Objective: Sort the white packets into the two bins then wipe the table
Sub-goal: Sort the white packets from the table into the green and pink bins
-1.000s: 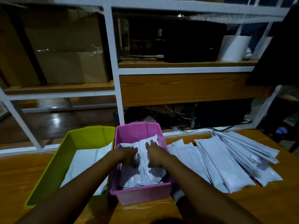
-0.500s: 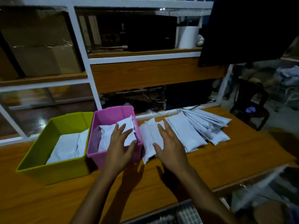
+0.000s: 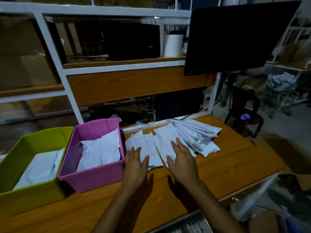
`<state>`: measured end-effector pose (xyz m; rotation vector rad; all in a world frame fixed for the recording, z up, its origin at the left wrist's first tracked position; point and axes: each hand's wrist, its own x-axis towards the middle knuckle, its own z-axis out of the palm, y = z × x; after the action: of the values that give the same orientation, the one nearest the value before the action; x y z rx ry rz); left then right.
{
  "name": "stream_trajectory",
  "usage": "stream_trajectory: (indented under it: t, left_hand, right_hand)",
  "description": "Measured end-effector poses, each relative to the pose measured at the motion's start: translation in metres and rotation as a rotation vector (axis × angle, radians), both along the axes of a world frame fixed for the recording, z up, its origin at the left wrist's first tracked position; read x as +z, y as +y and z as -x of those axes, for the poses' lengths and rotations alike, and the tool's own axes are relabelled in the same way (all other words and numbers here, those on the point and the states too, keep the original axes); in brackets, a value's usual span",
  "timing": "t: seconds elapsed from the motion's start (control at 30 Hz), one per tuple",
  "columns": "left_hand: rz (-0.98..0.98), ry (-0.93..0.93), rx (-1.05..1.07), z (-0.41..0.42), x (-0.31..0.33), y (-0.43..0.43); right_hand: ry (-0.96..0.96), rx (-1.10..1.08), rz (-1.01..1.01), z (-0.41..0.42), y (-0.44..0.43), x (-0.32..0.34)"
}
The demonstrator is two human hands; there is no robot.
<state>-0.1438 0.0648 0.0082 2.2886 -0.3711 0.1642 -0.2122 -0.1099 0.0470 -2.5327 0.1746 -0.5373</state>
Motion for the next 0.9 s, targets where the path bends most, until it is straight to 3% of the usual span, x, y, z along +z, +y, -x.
stream_trajectory:
  t: [0.23, 0.37, 0.43, 0.5, 0.67, 0.9]
  left_hand:
    - [-0.007, 0.069, 0.194, -0.078, -0.024, -0.036]
    - [-0.262, 0.297, 0.304, -0.107, -0.032, -0.046]
    - [-0.284, 0.354, 0.338, -0.116, -0.047, -0.045]
    - [-0.352, 0.324, 0.335, -0.125, -0.060, -0.045]
    - [-0.270, 0.047, 0.342, -0.129, -0.068, -0.050]
    - [-0.200, 0.135, 0.230, -0.134, -0.094, -0.066]
  right_hand:
    - [0.142, 0.004, 0.094, -0.080, -0.045, -0.022]
    - [0.212, 0.008, 0.182, -0.126, -0.061, -0.037]
    - [0.274, 0.004, 0.223, -0.145, -0.066, -0.047]
    - [0.331, -0.005, 0.272, -0.160, -0.069, -0.060]
    - [0.376, -0.025, 0.339, -0.178, -0.069, -0.093]
    - [0.281, -0.077, 0.425, -0.188, -0.072, -0.124]
